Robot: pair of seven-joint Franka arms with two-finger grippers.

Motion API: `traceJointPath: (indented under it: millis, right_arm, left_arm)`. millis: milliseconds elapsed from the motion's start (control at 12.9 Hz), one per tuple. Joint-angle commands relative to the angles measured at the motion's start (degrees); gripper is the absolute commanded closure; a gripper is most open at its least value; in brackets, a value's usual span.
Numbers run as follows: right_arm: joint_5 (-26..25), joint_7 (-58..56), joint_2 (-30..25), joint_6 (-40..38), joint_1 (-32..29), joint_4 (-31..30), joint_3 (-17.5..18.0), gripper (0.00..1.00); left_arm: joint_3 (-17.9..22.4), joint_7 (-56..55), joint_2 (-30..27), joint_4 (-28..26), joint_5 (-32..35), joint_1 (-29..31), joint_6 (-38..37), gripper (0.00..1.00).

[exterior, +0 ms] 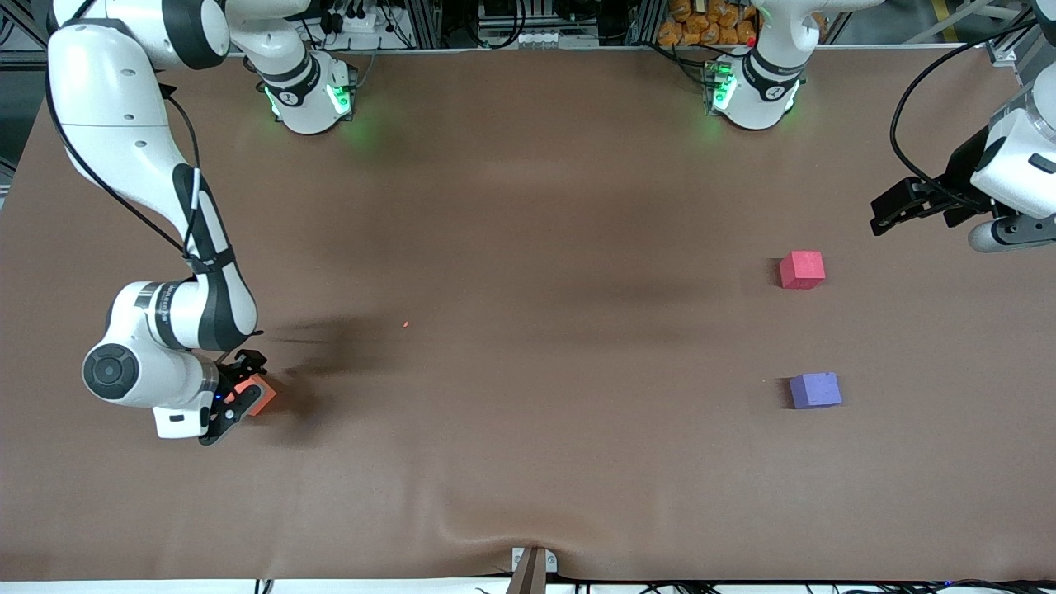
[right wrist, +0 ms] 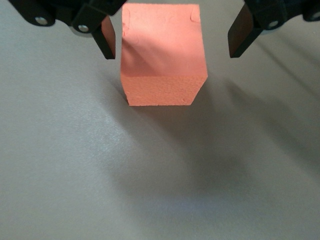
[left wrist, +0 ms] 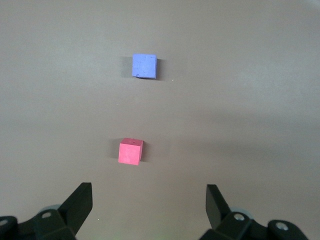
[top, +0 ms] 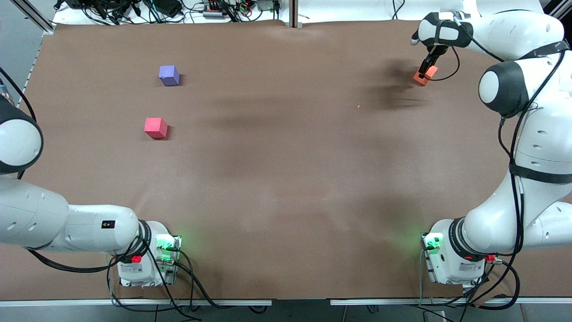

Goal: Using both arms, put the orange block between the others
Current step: 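Close the right gripper on the orange cube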

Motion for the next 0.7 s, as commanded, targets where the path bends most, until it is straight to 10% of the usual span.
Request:
traceJointPath:
  millis: [0, 78, 311, 621]
  right_arm:
    - [0.79, -3.43, 2.04, 2.21, -0.90, 0.78, 0.29, 0.00]
    - [0.79, -3.17, 1.96, 2.13, -0.64, 0.78, 0.29, 0.00]
    - [0.88, -3.25, 1.87, 2.04, -0.82, 0.86, 0.37, 0.57]
    - [2.72, -2.64, 0.29, 1.95, -0.20, 3.23, 2.82, 0.65]
  left_arm:
    - [-0.04, 1.03, -0.42, -0.11, -0.49, 0.67, 0.11, 0.00]
    - [-0.04, 1.03, -0.42, -0.11, -0.49, 0.67, 0.11, 0.00]
    - [-0.04, 0.94, -0.42, -0.11, -0.49, 0.67, 0.11, 0.00]
    - [-0.04, 1.03, -0.42, -0.11, -0.49, 0.67, 0.11, 0.00]
